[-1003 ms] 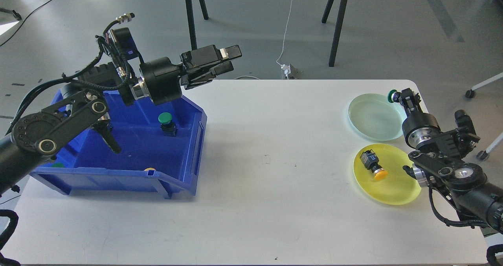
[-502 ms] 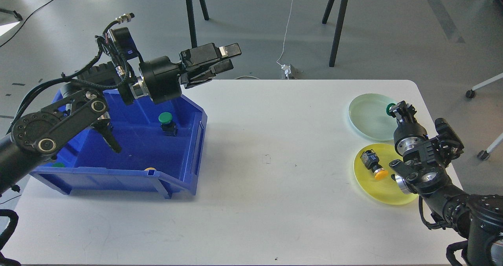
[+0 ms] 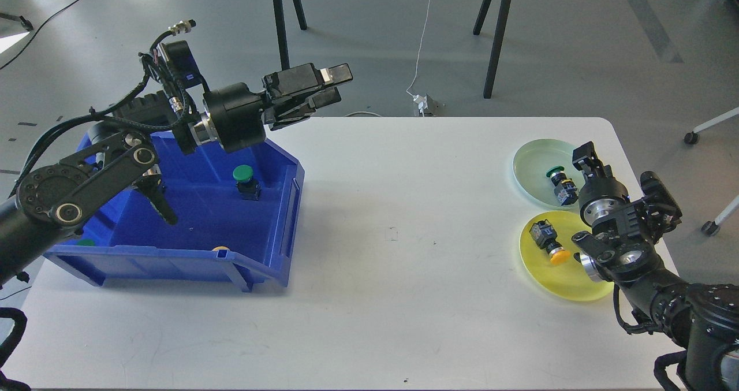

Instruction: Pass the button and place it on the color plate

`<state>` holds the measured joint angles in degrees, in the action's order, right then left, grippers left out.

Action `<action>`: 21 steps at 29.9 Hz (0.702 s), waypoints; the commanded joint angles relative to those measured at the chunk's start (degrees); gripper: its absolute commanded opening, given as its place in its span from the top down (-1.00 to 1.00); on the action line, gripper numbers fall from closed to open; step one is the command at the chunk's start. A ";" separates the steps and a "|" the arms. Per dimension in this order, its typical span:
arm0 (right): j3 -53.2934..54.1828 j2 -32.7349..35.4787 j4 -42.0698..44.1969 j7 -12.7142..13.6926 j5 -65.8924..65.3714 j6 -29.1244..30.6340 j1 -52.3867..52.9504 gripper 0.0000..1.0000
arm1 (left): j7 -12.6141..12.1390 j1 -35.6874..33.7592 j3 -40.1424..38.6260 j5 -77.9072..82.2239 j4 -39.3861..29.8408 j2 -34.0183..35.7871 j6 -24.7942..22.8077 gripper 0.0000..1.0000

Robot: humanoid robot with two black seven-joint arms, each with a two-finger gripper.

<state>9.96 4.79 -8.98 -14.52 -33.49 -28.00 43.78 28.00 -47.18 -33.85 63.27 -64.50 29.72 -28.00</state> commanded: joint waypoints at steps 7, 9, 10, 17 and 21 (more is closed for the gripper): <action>11.74 6.79 -14.37 0.46 13.52 9.52 9.12 -0.88 | 0.00 0.07 -0.51 -19.65 7.54 -1.33 0.00 -0.78; 15.95 11.36 -21.74 0.46 17.12 15.92 9.57 -0.88 | 0.00 0.07 -0.51 -24.22 8.07 -0.72 0.00 -0.82; 18.06 13.03 -25.61 0.46 18.53 19.17 9.57 -0.88 | 0.00 0.07 -0.60 -25.72 8.51 -0.11 0.00 -0.83; 29.23 20.25 -39.96 0.46 22.41 43.34 5.80 -0.96 | 0.00 -0.11 -1.91 -32.84 12.90 2.88 0.00 -0.91; 33.37 20.96 -40.42 0.11 29.94 56.00 3.33 -0.97 | 0.00 0.33 -5.60 -39.25 20.35 3.15 0.00 -0.95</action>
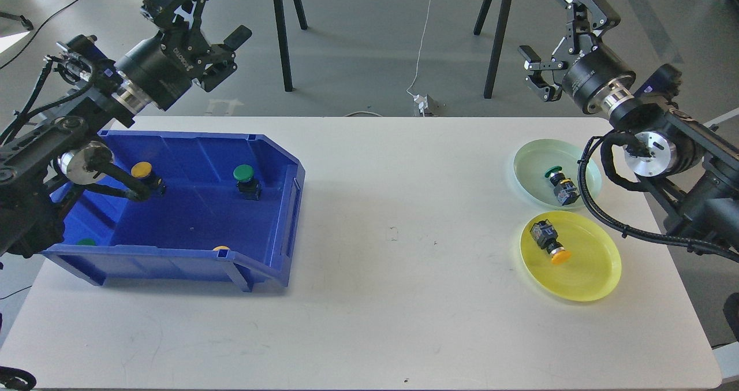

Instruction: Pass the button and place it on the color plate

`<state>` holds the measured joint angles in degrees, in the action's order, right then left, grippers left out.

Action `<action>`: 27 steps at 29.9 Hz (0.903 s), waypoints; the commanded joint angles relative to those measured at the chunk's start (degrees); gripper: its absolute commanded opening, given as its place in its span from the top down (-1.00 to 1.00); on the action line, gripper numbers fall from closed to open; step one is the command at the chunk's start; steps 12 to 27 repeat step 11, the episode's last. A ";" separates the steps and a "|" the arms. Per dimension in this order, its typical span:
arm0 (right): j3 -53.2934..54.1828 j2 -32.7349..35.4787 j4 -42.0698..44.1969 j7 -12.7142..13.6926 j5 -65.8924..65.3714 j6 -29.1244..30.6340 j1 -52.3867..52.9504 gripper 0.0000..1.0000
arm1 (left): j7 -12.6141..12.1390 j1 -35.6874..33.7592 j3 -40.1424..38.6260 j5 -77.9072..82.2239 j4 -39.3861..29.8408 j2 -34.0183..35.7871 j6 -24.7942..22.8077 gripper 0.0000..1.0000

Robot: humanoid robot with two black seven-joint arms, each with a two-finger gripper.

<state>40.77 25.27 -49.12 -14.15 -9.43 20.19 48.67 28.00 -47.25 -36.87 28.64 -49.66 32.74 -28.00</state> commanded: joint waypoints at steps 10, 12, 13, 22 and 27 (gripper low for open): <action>4.66 -0.49 0.78 -0.71 14.88 7.81 -2.18 -0.97 | 0.00 0.23 -3.82 -10.54 17.14 -2.59 0.00 -0.97; 4.84 -0.49 0.78 -0.71 15.05 7.81 -2.18 -0.97 | 0.00 0.15 -3.82 -10.54 17.14 -2.68 0.00 -0.97; 4.84 -0.49 0.78 -0.71 15.05 7.81 -2.18 -0.97 | 0.00 0.15 -3.82 -10.54 17.14 -2.68 0.00 -0.97; 4.84 -0.49 0.78 -0.71 15.05 7.81 -2.18 -0.97 | 0.00 0.15 -3.82 -10.54 17.14 -2.68 0.00 -0.97; 4.84 -0.49 0.78 -0.71 15.05 7.81 -2.18 -0.97 | 0.00 0.15 -3.82 -10.54 17.14 -2.68 0.00 -0.97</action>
